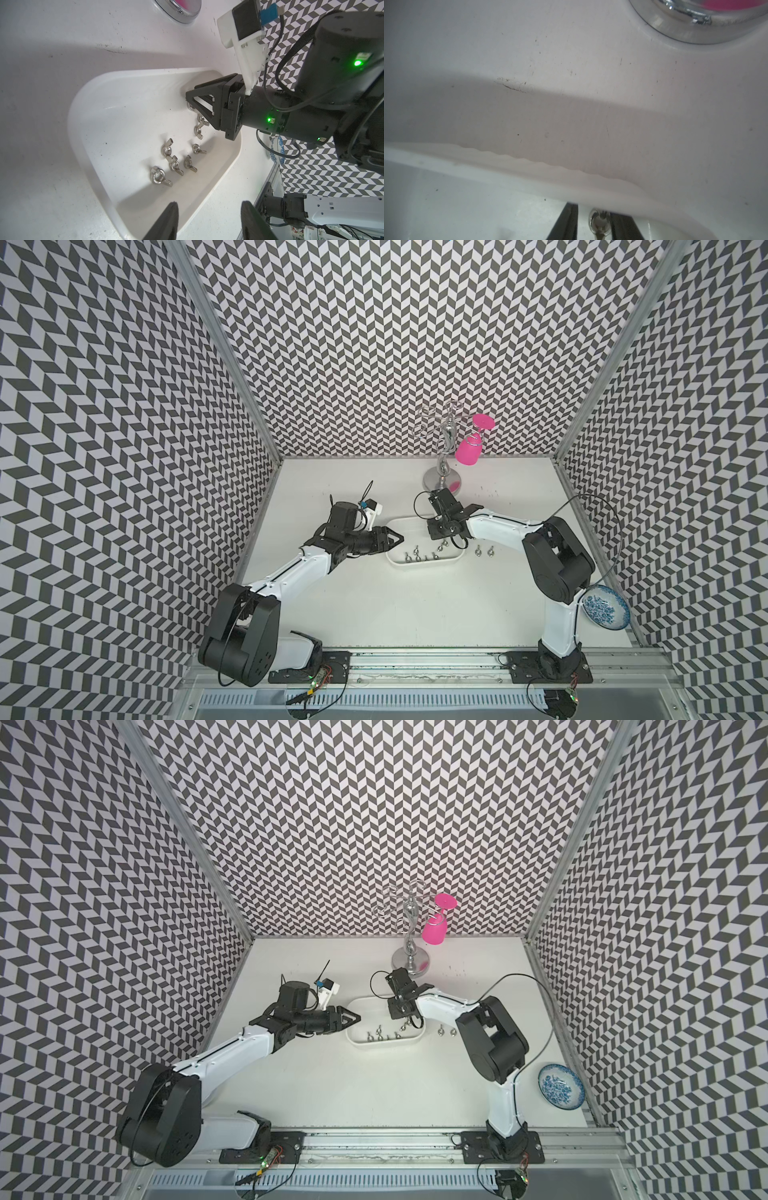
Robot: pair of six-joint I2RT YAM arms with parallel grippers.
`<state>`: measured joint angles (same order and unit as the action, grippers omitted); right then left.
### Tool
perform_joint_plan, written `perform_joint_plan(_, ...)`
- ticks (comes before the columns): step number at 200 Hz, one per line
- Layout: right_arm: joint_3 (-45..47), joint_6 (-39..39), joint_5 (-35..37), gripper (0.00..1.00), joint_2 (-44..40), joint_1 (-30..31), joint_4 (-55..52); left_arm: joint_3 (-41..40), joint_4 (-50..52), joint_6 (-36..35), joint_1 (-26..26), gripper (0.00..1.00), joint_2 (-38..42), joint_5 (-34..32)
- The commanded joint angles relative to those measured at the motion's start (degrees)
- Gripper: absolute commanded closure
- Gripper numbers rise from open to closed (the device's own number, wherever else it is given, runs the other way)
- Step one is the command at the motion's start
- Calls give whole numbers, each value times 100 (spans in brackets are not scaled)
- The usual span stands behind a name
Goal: Take out the wing nut from the storage box
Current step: Pick up the wing nut from the storage box.
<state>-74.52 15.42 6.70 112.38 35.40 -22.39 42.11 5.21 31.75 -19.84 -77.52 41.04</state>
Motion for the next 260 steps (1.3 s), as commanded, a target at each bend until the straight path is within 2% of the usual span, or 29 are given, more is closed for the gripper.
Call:
perform_joint_plan(1,-54,-5,82,68,113,29,22,-35,-56,-96,42,48,47,37)
perform_joint_plan(23,-25,17,54,69,156,29,66,-48,-55,-103,42,48,52,35)
perform_joint_plan(44,-27,70,-49,79,188,29,136,-65,-56,-98,43,48,53,28)
perform_joint_plan(142,61,141,29,99,6,29,243,-53,-36,-90,43,48,90,38)
perform_joint_plan(207,92,195,329,100,-770,22,142,-14,-126,121,-28,48,197,82)
perform_joint_plan(231,306,354,667,100,-1156,-63,0,148,-53,156,-241,49,291,4)
perform_joint_plan(260,1150,837,1428,100,-1818,-307,-20,437,-211,387,-949,48,140,-157)
